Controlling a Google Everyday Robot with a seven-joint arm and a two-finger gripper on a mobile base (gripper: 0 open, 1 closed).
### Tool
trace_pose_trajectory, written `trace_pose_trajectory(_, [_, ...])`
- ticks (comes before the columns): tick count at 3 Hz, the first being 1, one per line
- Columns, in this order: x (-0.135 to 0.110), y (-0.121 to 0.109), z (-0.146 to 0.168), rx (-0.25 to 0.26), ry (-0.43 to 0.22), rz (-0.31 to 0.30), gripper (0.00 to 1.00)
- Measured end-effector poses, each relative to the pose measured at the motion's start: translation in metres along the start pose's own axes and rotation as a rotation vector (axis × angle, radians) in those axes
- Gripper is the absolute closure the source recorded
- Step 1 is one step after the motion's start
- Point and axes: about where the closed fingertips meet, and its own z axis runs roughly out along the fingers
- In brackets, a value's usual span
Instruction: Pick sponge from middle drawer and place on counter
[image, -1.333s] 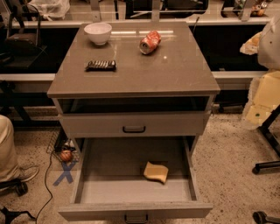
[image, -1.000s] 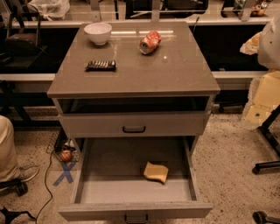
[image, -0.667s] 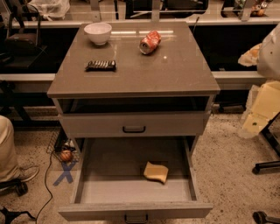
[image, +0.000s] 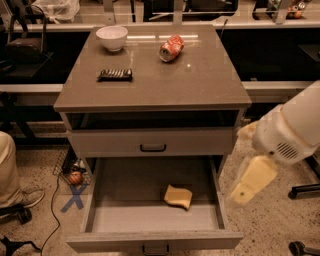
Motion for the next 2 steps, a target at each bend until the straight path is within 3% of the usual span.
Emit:
trace_pose_trajectory(1, [0.0152, 0.0116, 0.0262, -0.033, 0.021, 0.022, 0.00])
trace_pose_trajectory(2, [0.0156, 0.0121, 0.0260, -0.035, 0.022, 0.022, 0.00])
